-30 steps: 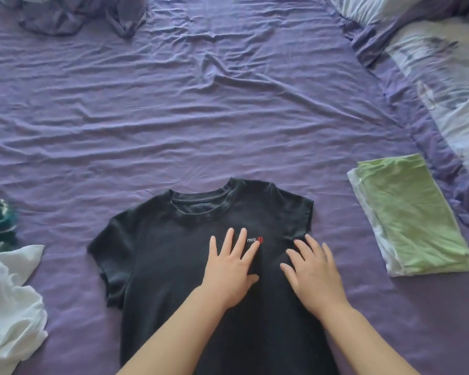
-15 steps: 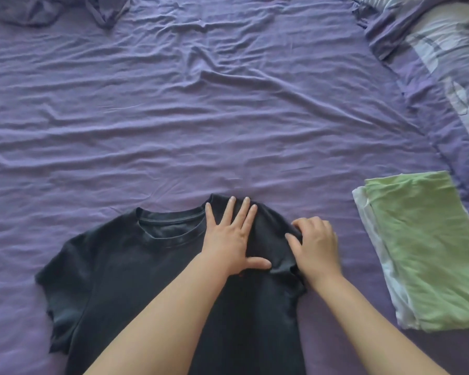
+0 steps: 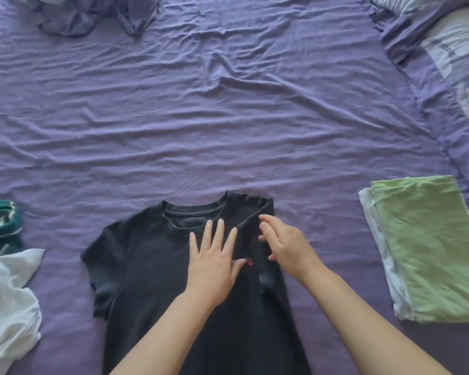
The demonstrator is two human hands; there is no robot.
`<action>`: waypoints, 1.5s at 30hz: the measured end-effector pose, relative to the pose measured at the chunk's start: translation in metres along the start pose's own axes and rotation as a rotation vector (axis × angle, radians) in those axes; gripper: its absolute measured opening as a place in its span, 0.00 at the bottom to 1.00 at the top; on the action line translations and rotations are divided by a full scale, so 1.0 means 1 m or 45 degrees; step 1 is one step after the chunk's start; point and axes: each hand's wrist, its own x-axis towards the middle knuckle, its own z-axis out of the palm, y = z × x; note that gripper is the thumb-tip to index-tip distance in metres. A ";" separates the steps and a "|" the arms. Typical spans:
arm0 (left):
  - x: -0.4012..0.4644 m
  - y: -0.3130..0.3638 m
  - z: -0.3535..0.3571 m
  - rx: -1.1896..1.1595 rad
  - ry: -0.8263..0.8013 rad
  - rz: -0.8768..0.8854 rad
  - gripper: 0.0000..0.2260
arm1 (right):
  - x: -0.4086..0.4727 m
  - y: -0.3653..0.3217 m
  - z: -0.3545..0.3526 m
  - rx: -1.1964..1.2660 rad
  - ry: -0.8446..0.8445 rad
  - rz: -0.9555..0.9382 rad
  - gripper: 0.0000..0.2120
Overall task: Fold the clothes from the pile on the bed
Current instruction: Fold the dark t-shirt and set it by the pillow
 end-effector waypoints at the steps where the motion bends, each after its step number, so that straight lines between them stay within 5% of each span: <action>1: -0.008 -0.007 0.004 0.005 -0.023 -0.018 0.30 | 0.000 0.003 0.004 -0.183 0.040 -0.085 0.18; 4: -0.026 -0.024 0.018 0.008 -0.052 -0.044 0.30 | -0.002 0.016 0.026 -0.776 0.041 -0.392 0.23; 8: -0.040 -0.039 0.036 0.010 -0.022 -0.078 0.30 | -0.009 0.036 0.055 -1.171 -0.098 -0.287 0.33; 14: -0.064 -0.078 0.041 0.000 -0.043 -0.065 0.30 | -0.011 0.041 0.059 -1.354 -0.119 -0.135 0.36; 23: -0.093 -0.131 0.030 0.045 -0.179 -0.001 0.31 | -0.072 0.031 0.059 -1.228 0.072 -0.284 0.31; 26: -0.093 -0.108 0.026 0.000 -0.168 0.075 0.31 | -0.084 0.030 0.067 -1.060 0.184 -0.251 0.20; 30: -0.084 -0.046 0.026 -0.114 -0.129 0.342 0.29 | -0.094 0.031 0.067 -0.599 0.356 0.081 0.23; 34: -0.058 0.018 0.023 -0.186 -0.057 0.559 0.28 | -0.103 0.044 0.061 -0.498 0.471 0.080 0.18; 39: -0.048 0.042 0.030 -0.057 -0.089 0.613 0.29 | -0.108 0.055 0.051 -0.550 0.664 0.213 0.07; 45: -0.054 0.033 0.033 0.039 -0.121 0.591 0.30 | -0.122 0.053 0.067 -0.848 0.588 -0.069 0.18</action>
